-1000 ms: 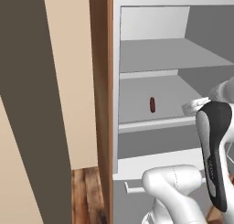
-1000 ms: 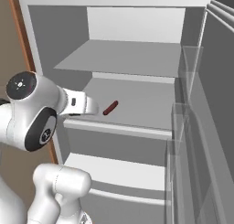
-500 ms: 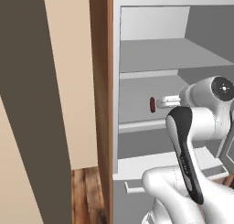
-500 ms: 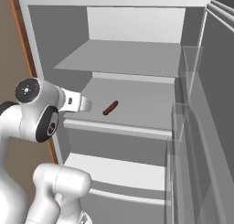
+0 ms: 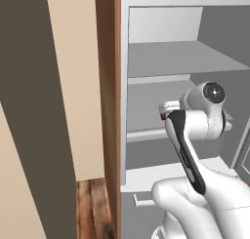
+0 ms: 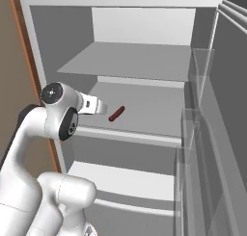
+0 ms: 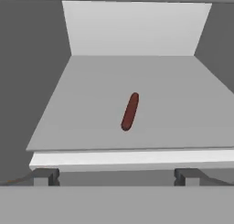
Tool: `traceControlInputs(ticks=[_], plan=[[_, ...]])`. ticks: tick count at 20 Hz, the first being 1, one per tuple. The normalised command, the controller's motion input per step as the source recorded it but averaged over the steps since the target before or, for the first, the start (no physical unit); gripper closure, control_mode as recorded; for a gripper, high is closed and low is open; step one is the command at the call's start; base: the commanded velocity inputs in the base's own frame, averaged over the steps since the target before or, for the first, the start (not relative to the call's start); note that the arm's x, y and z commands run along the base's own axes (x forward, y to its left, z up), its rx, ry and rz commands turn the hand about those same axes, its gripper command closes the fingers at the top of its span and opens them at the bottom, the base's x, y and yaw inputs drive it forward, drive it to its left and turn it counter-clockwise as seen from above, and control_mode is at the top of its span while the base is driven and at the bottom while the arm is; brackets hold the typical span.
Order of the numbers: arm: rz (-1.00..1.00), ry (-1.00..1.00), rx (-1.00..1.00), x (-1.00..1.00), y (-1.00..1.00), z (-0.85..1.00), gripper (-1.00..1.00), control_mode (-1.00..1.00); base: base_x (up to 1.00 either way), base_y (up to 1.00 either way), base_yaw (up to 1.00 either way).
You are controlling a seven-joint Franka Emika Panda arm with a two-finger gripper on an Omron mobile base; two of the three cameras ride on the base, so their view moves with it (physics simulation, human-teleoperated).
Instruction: Move the hot dog bun to the plate on the dining table and place the condiment next to that plate. Then navigate to the fridge and take the sausage and place it on the plate as well.
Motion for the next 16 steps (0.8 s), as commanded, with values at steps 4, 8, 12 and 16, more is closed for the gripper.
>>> traceControlInputs(ticks=[4, 8, 12, 16], plan=[[0.00, 0.08, 0.00, 0.46, -0.30, -0.52, -1.00, -1.00, 0.00, 0.00, 0.00], [-0.02, 0.09, 0.00, 0.62, -0.13, -0.30, -1.00, -1.00, 0.00, 0.00, 0.00], [-0.04, 0.13, 0.00, 0.70, 0.00, -0.22, -1.00, -1.00, 0.00, 0.00, 0.00], [-0.04, 0.15, 0.00, 0.70, 0.00, -0.20, -1.00, -1.00, 0.00, 0.00, 0.00]])
